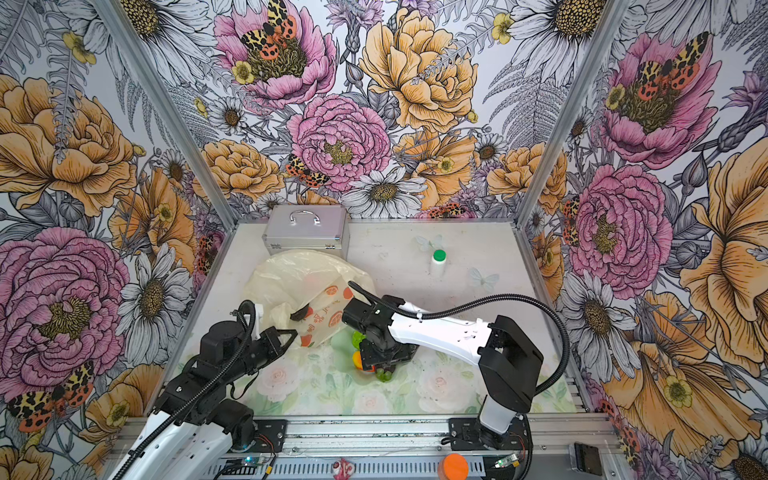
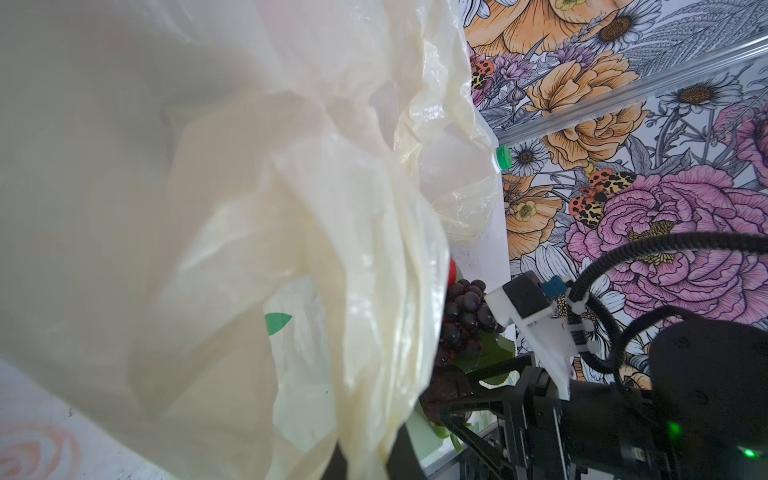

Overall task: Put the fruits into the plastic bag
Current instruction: 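Close the right gripper on the dark brown fruit nearest the robot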

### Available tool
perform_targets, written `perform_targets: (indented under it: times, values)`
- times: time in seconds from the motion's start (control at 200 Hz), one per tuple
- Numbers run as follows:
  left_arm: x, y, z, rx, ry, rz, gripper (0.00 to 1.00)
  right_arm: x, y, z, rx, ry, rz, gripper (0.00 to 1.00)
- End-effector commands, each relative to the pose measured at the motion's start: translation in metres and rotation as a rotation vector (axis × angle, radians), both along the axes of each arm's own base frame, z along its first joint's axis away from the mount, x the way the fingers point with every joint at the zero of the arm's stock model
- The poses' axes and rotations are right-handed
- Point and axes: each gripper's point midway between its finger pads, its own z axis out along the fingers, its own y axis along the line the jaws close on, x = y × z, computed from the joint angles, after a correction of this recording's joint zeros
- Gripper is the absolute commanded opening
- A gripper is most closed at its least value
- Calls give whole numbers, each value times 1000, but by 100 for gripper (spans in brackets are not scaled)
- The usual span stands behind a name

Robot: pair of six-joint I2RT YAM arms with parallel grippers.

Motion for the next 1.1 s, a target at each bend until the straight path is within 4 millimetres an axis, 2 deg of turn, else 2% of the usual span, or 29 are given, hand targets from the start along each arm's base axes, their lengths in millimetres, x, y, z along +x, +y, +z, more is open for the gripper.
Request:
perform_targets:
  times: [0.0,0.385,0.69,1.096]
  values:
    - [0,0,0,4,-18,-10,0,-1,5,-10,4,13,5,75]
    - [1,0,-1,7,-14,-7,0,-4,2,-23,-12,35,8,71]
    - [1,0,-2,9,-14,-8,0,-1,4,-19,0,18,2,55]
    - [0,0,-1,6,-18,-10,0,1,5,-11,21,0,-2,51]
